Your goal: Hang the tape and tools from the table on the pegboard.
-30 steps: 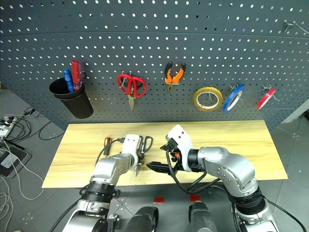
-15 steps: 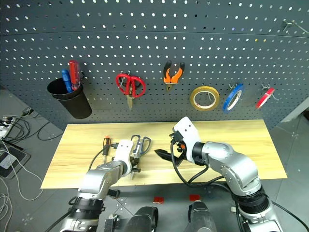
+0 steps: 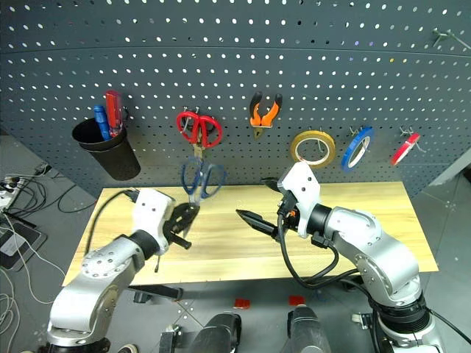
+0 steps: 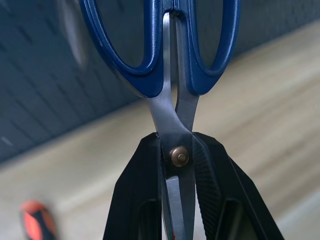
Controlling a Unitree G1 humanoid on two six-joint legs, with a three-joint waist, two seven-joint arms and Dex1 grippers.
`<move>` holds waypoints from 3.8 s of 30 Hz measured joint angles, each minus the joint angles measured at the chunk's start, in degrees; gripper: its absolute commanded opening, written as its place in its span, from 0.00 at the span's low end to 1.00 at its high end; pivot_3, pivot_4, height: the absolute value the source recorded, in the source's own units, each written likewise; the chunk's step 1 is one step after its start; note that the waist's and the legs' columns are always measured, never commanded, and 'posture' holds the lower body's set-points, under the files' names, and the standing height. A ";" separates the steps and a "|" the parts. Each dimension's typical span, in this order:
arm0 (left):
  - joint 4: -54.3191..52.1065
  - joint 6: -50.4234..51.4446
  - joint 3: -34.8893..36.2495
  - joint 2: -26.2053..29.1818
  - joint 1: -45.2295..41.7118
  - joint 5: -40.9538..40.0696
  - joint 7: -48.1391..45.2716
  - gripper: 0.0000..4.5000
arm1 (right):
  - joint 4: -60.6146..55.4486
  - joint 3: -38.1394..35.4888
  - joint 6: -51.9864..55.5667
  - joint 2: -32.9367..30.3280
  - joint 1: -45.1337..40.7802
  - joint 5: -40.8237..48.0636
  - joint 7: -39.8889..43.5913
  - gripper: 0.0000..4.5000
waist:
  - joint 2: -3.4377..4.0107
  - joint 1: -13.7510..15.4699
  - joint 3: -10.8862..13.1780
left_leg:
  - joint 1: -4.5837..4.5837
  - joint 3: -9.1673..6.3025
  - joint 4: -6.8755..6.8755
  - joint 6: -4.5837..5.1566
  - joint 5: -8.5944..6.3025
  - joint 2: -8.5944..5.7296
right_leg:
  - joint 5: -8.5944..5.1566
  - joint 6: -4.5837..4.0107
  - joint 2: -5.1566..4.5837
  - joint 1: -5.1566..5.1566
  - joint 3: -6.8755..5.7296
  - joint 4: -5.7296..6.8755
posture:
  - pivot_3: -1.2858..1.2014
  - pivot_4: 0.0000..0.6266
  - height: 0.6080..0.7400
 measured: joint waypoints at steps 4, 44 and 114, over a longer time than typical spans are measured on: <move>-3.03 -2.82 0.24 0.54 1.18 1.22 0.62 0.13 | -0.01 -0.01 -2.86 -0.03 -0.58 -0.22 0.38 1.00 | -0.02 0.02 0.01 | -0.01 0.01 0.00 -0.01 0.01 0.01 | 0.00 0.00 0.00 0.00 0.00 -0.04 | 0.52 0.36 1.00; 13.40 -3.83 0.16 -2.18 -12.92 -1.20 1.25 0.85 | 1.15 0.80 -6.45 1.61 -4.28 -0.99 0.50 1.00 | -0.07 -0.10 0.07 | 0.00 0.00 0.04 -0.20 0.13 0.02 | 0.00 0.00 0.04 -0.02 -0.01 0.05 | 0.51 0.36 1.00; 11.35 4.86 27.12 15.79 -24.27 -20.81 -1.65 0.13 | 7.25 4.60 2.47 0.34 -15.93 2.34 8.31 1.00 | -1.17 2.93 -3.55 | -0.68 -0.03 0.10 -0.69 0.59 -0.16 | 0.41 -0.46 0.22 -0.78 -0.27 0.23 | 0.55 0.10 1.00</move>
